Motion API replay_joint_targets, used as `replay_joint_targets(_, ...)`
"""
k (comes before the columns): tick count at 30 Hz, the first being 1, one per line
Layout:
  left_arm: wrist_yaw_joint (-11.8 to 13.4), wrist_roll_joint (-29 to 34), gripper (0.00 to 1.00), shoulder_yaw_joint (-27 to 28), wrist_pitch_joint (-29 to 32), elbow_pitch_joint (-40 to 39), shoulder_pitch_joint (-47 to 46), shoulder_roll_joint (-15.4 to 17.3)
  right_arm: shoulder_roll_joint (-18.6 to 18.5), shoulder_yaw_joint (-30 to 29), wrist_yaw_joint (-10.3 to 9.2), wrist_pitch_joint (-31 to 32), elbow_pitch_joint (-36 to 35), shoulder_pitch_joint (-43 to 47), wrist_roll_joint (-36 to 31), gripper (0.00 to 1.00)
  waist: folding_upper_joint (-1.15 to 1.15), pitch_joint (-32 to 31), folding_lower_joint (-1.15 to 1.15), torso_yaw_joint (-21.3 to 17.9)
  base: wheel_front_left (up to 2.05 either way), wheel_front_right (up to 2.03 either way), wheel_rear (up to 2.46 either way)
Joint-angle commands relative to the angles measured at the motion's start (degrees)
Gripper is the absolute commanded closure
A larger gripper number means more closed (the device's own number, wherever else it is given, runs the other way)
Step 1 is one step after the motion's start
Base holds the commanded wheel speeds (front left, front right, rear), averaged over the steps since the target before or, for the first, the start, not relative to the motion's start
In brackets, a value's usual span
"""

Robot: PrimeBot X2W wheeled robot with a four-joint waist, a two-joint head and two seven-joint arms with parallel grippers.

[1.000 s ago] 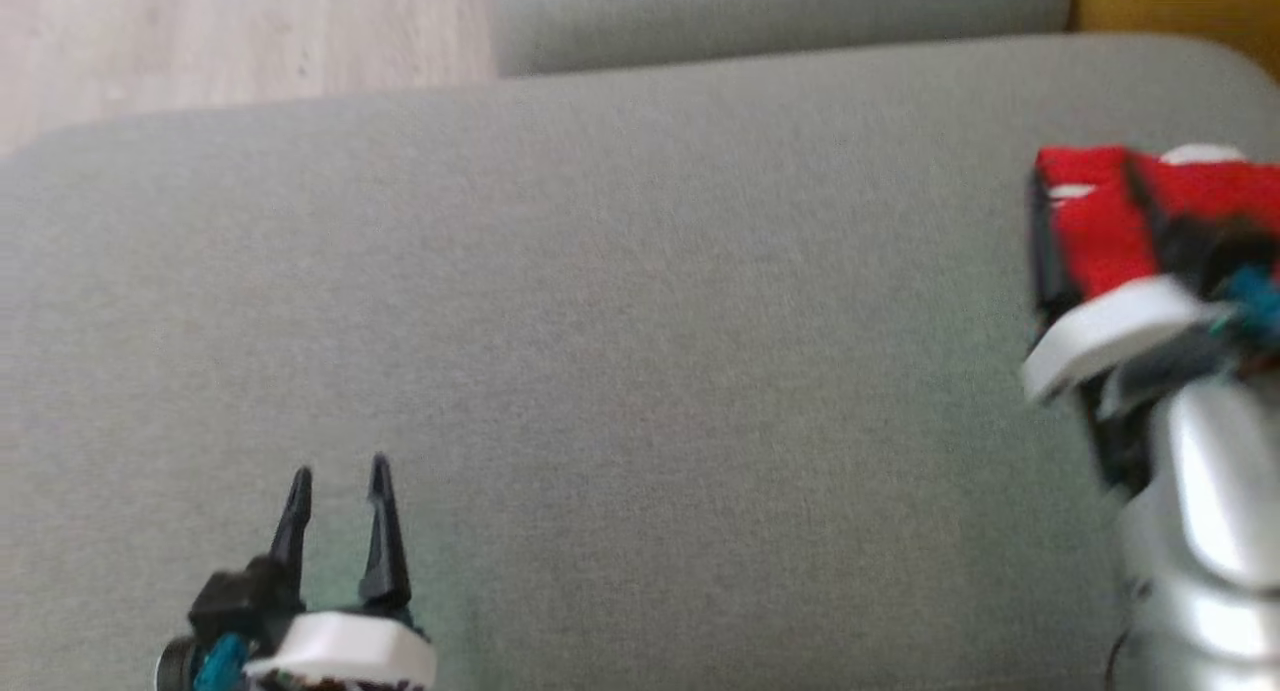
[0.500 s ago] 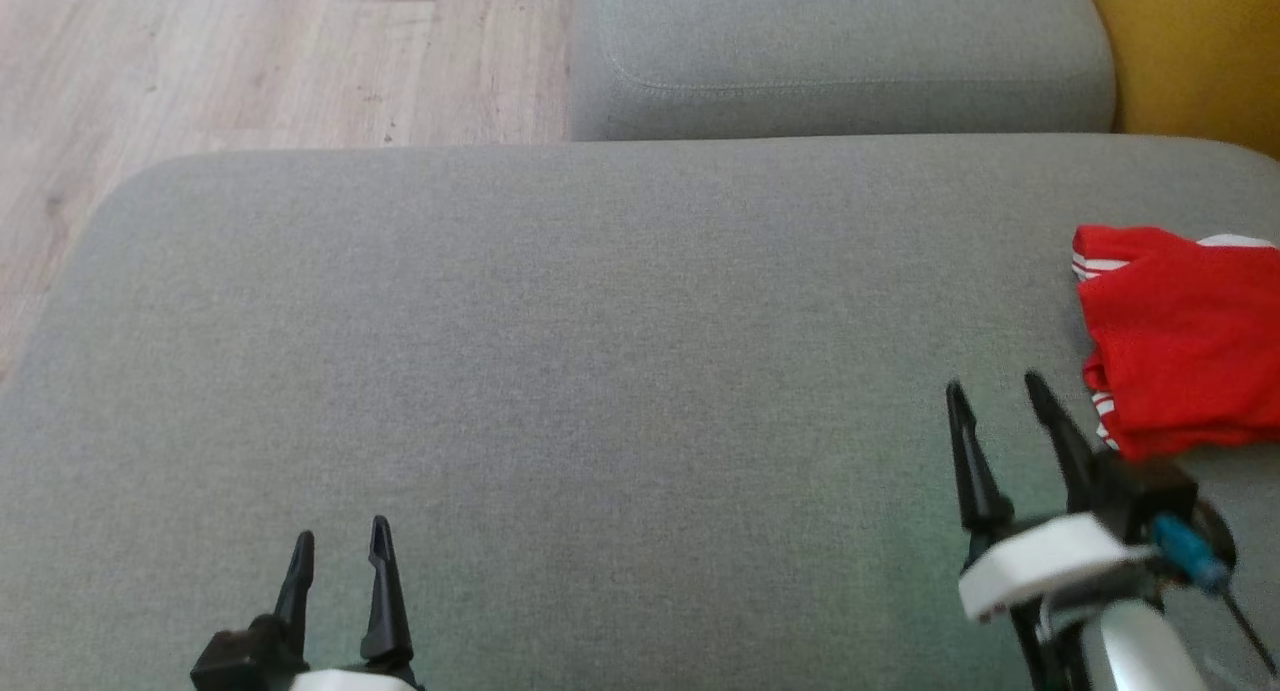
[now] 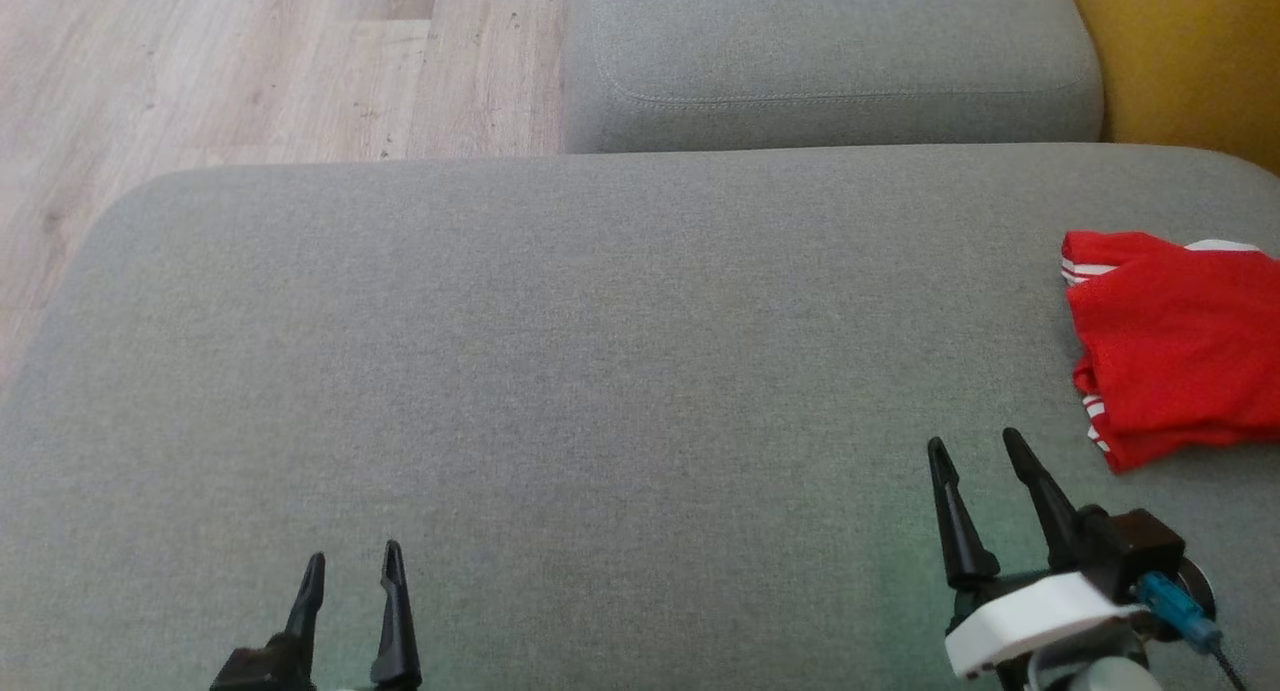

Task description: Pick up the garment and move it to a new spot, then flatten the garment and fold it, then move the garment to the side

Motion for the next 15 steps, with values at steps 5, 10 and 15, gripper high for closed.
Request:
replay_joint_targets(5, 0.7, 0.4, 0.0, 2.0, -0.1, -1.6, -1.9, 0.9, -0.2, 1.7, 0.2, -1.0, -1.7, -0.9, 0.9, 0.0, 0.0, 0.1, 0.0, -0.2, 0.0, 0.0, 0.0)
replay_joint_targets(10, 0.8, 0.4, 0.0, 1.8, 0.0, -1.8, -2.0, 1.1, -0.2, 2.1, 0.2, -1.1, -1.6, -1.0, 1.5, 0.0, 0.0, 0.1, 0.0, -0.4, 0.0, 0.0, 0.0)
replay_joint_targets(15, 0.5, 0.0, 1.0, -0.1, 0.3, -0.2, 0.0, 0.4, 0.0, 0.8, 0.0, -0.9, 0.3, 0.6, 1.5, 1.0, 0.0, 0.3, 0.0, -0.5, 0.0, 0.0, 0.0)
